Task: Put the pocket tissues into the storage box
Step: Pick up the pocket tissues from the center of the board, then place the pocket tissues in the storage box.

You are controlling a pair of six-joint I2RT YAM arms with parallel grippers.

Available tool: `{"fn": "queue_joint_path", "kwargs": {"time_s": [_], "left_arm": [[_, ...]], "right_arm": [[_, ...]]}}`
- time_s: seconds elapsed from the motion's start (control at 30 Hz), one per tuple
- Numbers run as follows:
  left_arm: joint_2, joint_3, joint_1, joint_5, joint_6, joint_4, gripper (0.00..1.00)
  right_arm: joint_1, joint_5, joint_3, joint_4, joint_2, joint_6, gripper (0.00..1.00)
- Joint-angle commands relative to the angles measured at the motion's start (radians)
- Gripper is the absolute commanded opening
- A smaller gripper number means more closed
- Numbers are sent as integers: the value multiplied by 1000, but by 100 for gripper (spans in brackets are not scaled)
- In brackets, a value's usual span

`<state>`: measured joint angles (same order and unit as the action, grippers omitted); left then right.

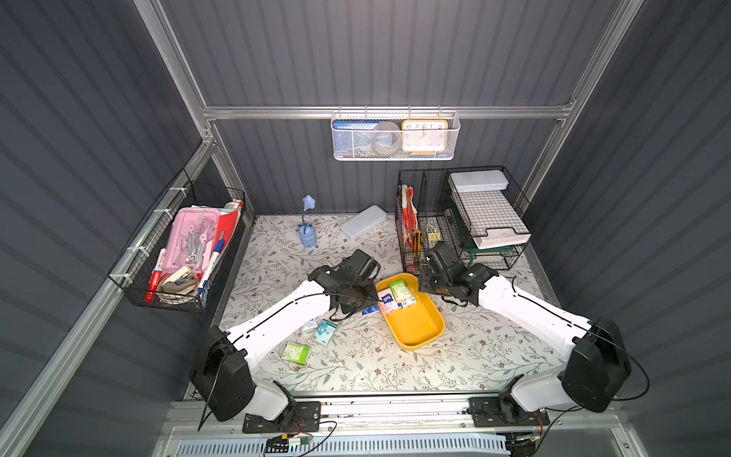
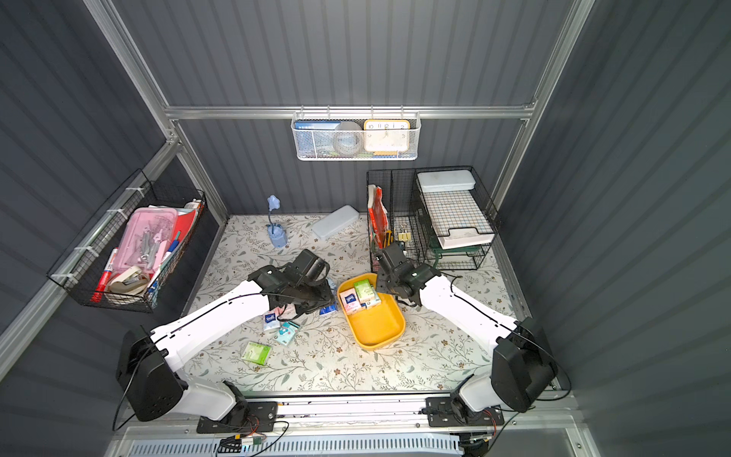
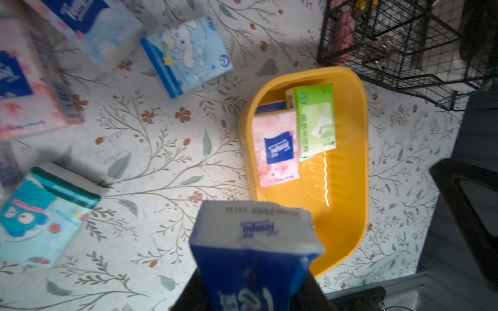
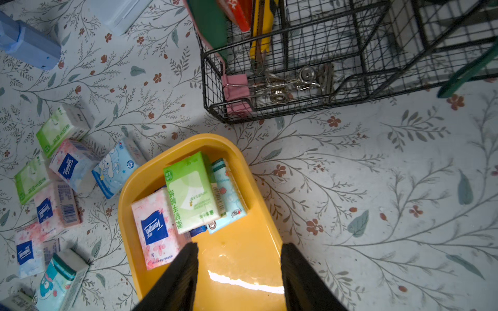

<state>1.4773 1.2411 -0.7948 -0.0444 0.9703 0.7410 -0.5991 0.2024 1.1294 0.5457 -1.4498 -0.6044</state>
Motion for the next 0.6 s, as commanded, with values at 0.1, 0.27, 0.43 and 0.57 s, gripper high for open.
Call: {"fn": "queue_joint_path", "kwargs": {"time_s": [0.1,0.27,0.43,0.57], "left_arm": [[146,93,-122,40,127,-109,37],[244,145,-140,48,162,-127,38],[335,166,-157,78,231,-116,39],[453,330,-176,94,167,-37,40]], "right_arm": [[52,3,-29,-13,38,-14,54],[76,-3,-65,-20,86,-17,54],[100,-4,-84,-20,126,-14,54],[114,-11,-93,-20,146,-9,54]]}}
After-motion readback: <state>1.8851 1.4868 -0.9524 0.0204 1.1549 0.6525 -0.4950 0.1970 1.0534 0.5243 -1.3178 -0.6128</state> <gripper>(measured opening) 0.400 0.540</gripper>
